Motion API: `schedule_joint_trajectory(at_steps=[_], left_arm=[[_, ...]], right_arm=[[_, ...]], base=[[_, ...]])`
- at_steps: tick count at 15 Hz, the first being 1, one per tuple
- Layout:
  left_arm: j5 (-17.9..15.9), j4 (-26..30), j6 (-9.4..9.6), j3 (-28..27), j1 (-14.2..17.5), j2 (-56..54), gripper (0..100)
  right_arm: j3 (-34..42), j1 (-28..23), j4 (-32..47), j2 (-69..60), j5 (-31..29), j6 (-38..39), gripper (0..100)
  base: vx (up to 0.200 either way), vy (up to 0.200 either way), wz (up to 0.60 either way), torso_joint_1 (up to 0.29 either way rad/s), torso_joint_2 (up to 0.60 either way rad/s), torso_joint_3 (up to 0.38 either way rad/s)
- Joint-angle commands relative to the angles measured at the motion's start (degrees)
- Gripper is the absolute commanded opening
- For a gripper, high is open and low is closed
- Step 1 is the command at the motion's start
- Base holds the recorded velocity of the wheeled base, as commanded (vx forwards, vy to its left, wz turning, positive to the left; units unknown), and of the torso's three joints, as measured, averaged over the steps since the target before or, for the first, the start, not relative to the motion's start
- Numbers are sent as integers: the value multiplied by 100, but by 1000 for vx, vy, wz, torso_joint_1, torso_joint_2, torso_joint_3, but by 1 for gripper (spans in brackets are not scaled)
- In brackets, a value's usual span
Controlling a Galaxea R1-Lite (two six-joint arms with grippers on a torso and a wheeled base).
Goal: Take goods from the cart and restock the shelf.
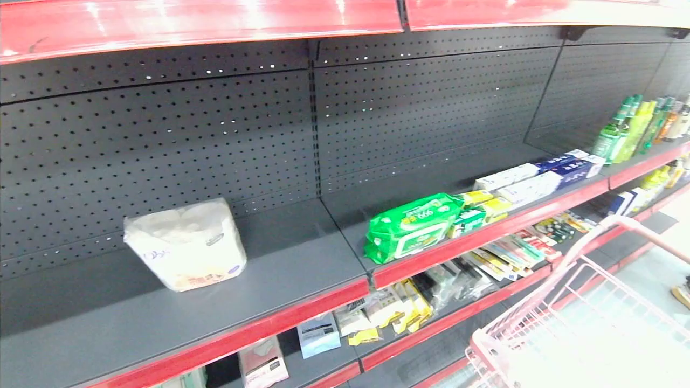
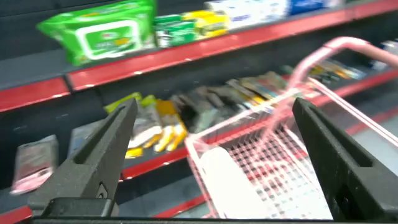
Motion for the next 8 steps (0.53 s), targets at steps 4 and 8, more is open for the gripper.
schedule_joint_trajectory(at_steps=[4, 8], left_arm=[[0, 1, 0, 1, 0, 7, 100], [0, 1, 0, 1, 0, 7, 100]], right_arm=[[-1, -2, -10, 5, 10, 15, 100], [7, -2, -1, 5, -7, -11, 100]], base=[[0, 0, -600, 1, 4, 1], [0, 0, -600, 2, 5, -1]])
